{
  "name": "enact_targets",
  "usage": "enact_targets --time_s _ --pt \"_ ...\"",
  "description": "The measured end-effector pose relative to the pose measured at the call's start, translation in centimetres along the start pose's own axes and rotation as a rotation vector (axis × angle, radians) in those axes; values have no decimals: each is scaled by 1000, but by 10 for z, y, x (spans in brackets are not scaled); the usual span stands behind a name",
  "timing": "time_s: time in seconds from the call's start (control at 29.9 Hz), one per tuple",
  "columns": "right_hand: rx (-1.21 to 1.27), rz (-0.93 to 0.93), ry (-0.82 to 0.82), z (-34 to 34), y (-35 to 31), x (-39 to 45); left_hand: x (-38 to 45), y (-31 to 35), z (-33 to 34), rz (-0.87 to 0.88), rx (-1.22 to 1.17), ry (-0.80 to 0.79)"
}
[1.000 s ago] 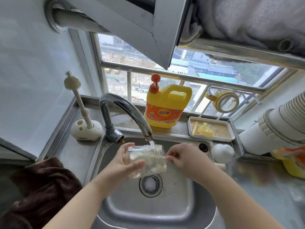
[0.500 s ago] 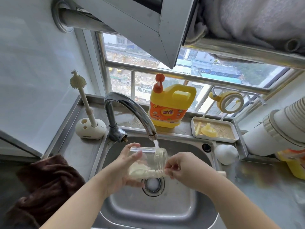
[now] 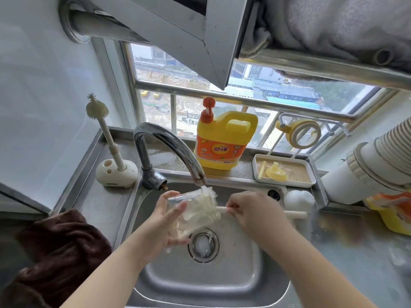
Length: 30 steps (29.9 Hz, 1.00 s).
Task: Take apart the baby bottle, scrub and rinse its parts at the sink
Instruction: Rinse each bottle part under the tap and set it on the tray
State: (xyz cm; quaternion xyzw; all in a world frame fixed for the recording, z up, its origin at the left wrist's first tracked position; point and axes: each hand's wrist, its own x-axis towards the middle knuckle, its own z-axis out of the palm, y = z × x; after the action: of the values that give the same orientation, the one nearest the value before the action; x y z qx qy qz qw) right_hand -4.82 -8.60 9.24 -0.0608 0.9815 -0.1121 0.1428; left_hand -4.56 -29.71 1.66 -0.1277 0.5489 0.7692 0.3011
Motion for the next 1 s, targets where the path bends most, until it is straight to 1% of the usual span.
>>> enact_targets --time_s 0.07,0.13,0.27,0.33,0.43,0.53,0.63,0.74,0.8,1.0 --pt "14 -19 -60 12 -7 -1 1 2 1 5 28 2" --pt "21 48 -99 11 2 -6 0 4 -6 23 134 19" --pt "32 157 -83 6 28 -21 2 -2 -5 27 359 116" --pt "39 216 -74 11 34 -29 4 -11 1 62 425 128" --pt "22 372 -76 18 46 -43 7 -23 6 101 479 134" --pt "59 501 -36 21 56 -56 8 -30 10 126 491 93" --pt "162 564 36 29 57 -67 8 -36 22 159 526 44" --pt "259 616 84 40 53 -75 6 -40 37 233 618 98" --pt "303 640 108 47 51 -81 4 -40 45 269 633 94" --pt "376 694 188 53 52 -98 9 -48 57 290 675 94"
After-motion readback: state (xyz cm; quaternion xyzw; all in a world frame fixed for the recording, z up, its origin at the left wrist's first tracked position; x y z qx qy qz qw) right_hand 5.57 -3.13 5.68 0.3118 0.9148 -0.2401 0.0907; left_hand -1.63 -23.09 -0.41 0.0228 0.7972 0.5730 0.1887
